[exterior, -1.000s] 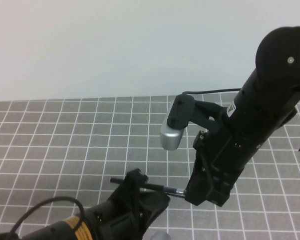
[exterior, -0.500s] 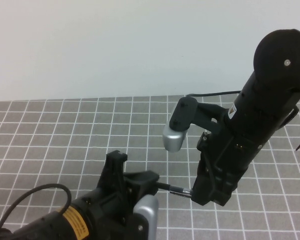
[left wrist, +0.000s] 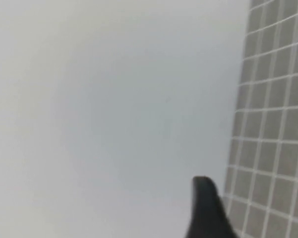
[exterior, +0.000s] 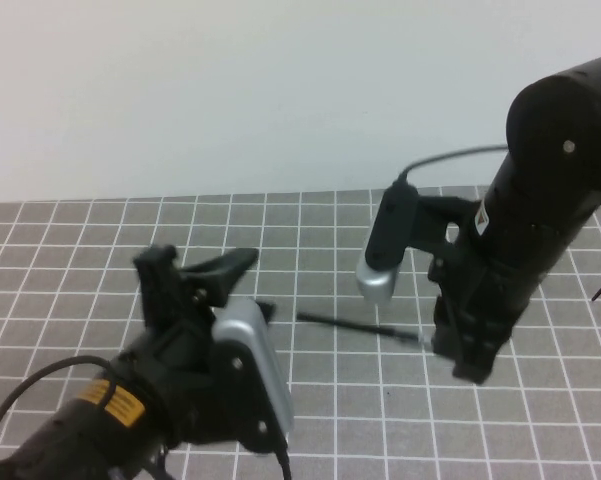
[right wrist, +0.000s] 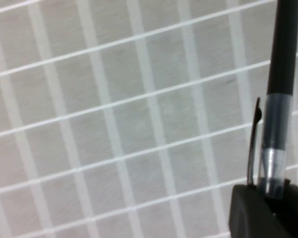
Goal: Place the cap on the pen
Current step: 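Pick up the pen and its cap, cap the pen, and set it down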
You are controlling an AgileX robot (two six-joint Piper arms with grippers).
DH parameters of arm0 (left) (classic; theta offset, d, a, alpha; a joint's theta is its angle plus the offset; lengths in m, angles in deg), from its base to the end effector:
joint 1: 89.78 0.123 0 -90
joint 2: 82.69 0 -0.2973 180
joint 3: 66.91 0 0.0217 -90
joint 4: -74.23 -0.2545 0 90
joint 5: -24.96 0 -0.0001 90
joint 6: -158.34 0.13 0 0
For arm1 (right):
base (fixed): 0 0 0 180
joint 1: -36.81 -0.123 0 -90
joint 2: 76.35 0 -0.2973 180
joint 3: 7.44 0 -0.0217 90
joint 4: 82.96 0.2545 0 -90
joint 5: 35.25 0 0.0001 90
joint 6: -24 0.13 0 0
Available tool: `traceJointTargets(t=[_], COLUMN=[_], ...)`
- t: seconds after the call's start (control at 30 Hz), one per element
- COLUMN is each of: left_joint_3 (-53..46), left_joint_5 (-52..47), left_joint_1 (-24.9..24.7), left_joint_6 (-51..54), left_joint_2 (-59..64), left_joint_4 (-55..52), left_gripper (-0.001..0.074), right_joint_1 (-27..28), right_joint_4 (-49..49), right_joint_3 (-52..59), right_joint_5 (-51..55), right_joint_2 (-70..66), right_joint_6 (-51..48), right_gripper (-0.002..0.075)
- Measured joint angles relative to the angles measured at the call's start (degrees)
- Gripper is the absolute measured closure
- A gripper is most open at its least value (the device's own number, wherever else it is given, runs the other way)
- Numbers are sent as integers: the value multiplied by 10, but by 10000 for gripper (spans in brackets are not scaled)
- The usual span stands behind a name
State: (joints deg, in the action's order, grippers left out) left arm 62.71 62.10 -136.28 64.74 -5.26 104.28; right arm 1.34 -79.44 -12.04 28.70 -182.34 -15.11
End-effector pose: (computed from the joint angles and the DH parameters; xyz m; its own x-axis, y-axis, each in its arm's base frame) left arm 0.2165 -0.1711 0.2644 0.3999 0.7972 -0.4523 0.2780 0.3647 0.8886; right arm 0.2960 0.2197 0.2542 -0.2643 -0.9357 -0.2337 -0.9486 0.2960 -0.1124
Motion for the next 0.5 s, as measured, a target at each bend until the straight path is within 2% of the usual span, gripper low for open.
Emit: traceJointTargets(t=[0.07, 0.17, 0.23, 0.33, 0.5], left_joint_3=[0, 0, 0, 0, 0], left_joint_5=[31, 78, 102, 126, 134], left_joint_1=[0, 0, 0, 0, 0], left_joint_6=[18, 29, 27, 18, -36], left_joint_2=[0, 0, 0, 0, 0], left_joint_4=[35, 95, 147, 221, 306], left_gripper=[411, 606, 679, 719, 733], right_joint_1=[11, 37, 57, 91, 127], right_joint_4=[-3, 8, 26, 68, 194], right_joint_3=[0, 0, 0, 0, 0], right_joint_5=[-30, -57, -57, -57, -76], right_joint_2=[-7, -25, -42, -71, -114], right_joint_6=[-7, -42, -97, -174, -289], right_gripper=[730, 730, 730, 730, 730])
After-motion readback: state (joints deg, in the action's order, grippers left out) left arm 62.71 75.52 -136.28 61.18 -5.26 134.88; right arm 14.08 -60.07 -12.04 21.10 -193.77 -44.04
